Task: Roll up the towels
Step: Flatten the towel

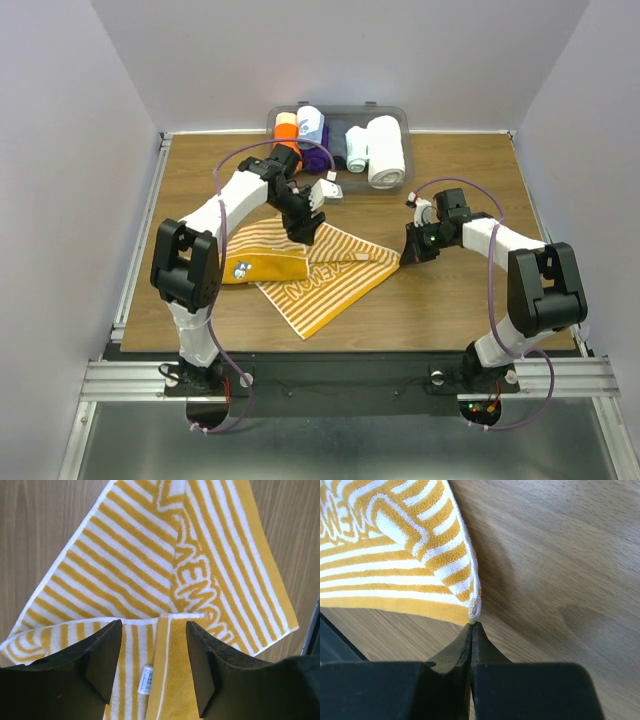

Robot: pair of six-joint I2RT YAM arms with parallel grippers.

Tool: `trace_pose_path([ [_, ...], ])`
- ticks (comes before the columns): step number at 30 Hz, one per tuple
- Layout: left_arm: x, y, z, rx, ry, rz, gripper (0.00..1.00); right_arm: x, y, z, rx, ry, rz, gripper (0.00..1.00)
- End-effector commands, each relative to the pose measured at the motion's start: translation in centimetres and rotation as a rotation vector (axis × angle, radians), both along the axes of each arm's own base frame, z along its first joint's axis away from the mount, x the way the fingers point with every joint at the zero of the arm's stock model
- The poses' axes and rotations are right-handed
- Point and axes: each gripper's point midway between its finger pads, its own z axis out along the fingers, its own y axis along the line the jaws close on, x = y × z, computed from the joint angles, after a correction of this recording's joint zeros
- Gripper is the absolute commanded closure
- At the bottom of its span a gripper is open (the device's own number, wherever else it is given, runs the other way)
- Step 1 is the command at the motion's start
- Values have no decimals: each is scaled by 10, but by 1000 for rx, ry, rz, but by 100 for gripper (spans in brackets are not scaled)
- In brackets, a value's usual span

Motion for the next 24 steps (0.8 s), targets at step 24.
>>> trace_pose_path([
  [24, -27, 65, -27, 26, 361, 118, 32, 6, -2, 14, 2, -56, 6, 99],
])
